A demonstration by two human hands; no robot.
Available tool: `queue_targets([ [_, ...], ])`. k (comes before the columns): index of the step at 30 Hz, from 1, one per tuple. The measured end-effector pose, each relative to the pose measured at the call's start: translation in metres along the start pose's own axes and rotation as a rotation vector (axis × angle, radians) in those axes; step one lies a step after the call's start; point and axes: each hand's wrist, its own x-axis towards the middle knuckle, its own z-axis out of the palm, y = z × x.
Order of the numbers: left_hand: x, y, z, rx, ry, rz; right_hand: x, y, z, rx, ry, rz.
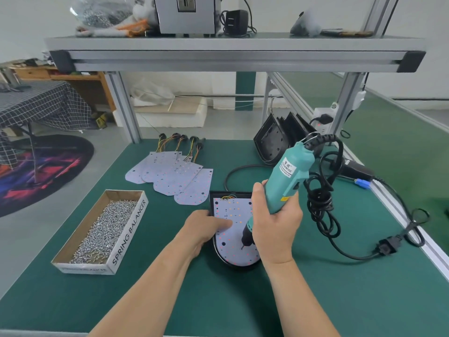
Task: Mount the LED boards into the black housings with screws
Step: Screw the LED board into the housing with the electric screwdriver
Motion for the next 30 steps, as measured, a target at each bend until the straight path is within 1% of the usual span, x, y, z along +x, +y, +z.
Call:
queue_targets([
  [3, 0.001, 0.0, 0.0, -0.002, -0.007, 0.005, 0.0, -0.001, 0.003, -0.008, -0.035, 0.01],
  [8, 0.002, -0.001, 0.0, 0.022, 0.009, 0.012, 0.004, -0.001, 0.007, -0.014, -0.099, 0.091],
  [13, 0.0, 0.001, -0.001, 0.011, 0.019, -0.011, 0.004, -0.002, 0.001, 0.014, -0.075, 0.126],
  [16, -0.002, 0.003, -0.001, 0.013, 0.017, -0.015, 0.004, -0.014, -0.003, 0.104, -0.077, 0.098],
  [19, -0.008, 0.004, -0.002, 0.042, 0.046, -0.005, 0.016, -0.025, -0.004, 0.163, -0.037, 0.057],
  [21, -0.013, 0.001, -0.006, 0.122, 0.137, 0.014, 0.023, -0.029, -0.006, 0.169, 0.032, 0.072],
  [22, -0.016, -0.001, -0.009, 0.125, 0.186, 0.029, 0.025, -0.029, -0.007, 0.169, 0.076, 0.093],
  [23, -0.018, -0.003, -0.013, 0.067, 0.22, 0.051, 0.026, -0.028, -0.007, 0.166, 0.118, 0.125],
  [24, -0.02, -0.005, -0.019, -0.064, 0.24, 0.072, 0.026, -0.028, -0.009, 0.163, 0.156, 0.162],
  [26, -0.026, -0.009, -0.031, -0.445, 0.236, 0.044, 0.026, -0.027, -0.011, 0.178, 0.224, 0.24],
  [28, -0.037, -0.013, -0.041, -0.756, 0.133, 0.004, 0.026, -0.026, -0.013, 0.221, 0.26, 0.307],
  [30, -0.049, -0.016, -0.045, -0.866, 0.032, 0.023, 0.024, -0.026, -0.012, 0.274, 0.265, 0.374],
])
